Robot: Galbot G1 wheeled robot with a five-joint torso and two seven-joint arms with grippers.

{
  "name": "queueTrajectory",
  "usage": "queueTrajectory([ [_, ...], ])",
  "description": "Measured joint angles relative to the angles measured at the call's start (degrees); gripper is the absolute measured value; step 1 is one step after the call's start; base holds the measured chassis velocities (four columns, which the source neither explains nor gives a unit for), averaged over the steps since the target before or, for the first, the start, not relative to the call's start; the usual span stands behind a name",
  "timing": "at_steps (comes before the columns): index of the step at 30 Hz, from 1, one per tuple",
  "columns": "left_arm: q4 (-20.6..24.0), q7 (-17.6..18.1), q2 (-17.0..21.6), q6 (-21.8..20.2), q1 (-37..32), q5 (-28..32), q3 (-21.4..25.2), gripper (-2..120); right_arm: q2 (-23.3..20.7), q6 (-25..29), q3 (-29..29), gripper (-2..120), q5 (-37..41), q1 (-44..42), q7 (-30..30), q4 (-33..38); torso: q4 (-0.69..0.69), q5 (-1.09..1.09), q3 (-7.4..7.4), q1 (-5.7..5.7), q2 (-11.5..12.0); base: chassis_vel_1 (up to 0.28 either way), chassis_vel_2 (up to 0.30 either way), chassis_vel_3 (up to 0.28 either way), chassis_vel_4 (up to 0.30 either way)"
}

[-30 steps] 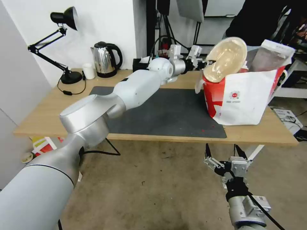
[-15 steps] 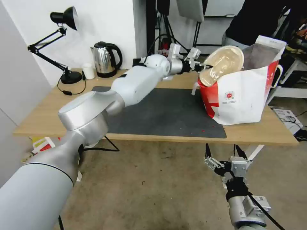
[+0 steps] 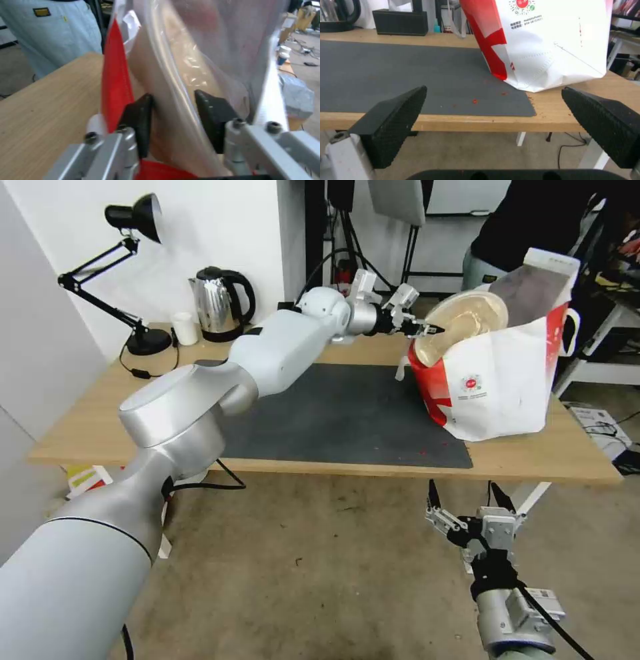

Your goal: Pick up the trash from the table and place it into the takeout bag.

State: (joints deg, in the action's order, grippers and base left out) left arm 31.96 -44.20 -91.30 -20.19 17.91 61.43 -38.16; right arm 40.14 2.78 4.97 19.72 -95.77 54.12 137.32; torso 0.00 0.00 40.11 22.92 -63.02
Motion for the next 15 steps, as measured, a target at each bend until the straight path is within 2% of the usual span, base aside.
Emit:
queueTrajectory([
  [2, 0.0, -0.28, 0.0, 0.01, -0.01, -0.24, -0.06, 40, 0.0, 0.0, 0.0, 100, 0.0, 0.0, 0.0, 0.0, 0.0, 0.0, 0.0, 0.0, 0.0, 0.0, 0.0, 0.0, 0.0],
  [5, 0.26, -0.86, -0.01, 0.16, 0.15, -0.52, -0.24, 54, 0.0, 0.0, 0.0, 100, 0.0, 0.0, 0.0, 0.0, -0.01, 0.0, 0.0, 0.0, 0.0, 0.0, 0.0, 0.0, 0.0],
  [7, 0.33, -0.89, -0.01, 0.2, 0.24, -0.54, -0.32, 57, 0.0, 0.0, 0.0, 100, 0.0, 0.0, 0.0, 0.0, -0.01, 0.0, 0.0, 0.0, 0.0, 0.0, 0.0, 0.0, 0.0],
  [9, 0.61, -0.91, -0.02, 0.38, 0.65, -0.73, -0.79, 71, 0.0, 0.0, 0.0, 100, 0.0, 0.0, 0.0, 0.0, -0.01, 0.0, 0.0, 0.0, 0.0, 0.0, 0.0, 0.0, 0.0],
  [11, 0.68, -0.91, -0.02, 0.4, 0.7, -0.73, -0.82, 73, 0.0, 0.0, 0.0, 100, 0.0, 0.0, 0.0, 0.0, -0.01, 0.0, 0.0, 0.0, 0.0, 0.0, 0.0, 0.0, 0.0],
  [13, 0.85, -0.89, -0.02, 0.48, 0.75, -0.74, -0.89, 82, 0.0, 0.0, 0.0, 100, 0.0, 0.0, 0.0, 0.0, -0.01, 0.0, 0.0, 0.0, 0.0, 0.0, 0.0, 0.0, 0.0],
  [15, 0.86, -0.88, -0.02, 0.5, 0.74, -0.74, -0.91, 86, 0.0, 0.0, 0.0, 100, 0.0, 0.0, 0.0, 0.0, -0.01, 0.0, 0.0, 0.0, 0.0, 0.0, 0.0, 0.0, 0.0],
])
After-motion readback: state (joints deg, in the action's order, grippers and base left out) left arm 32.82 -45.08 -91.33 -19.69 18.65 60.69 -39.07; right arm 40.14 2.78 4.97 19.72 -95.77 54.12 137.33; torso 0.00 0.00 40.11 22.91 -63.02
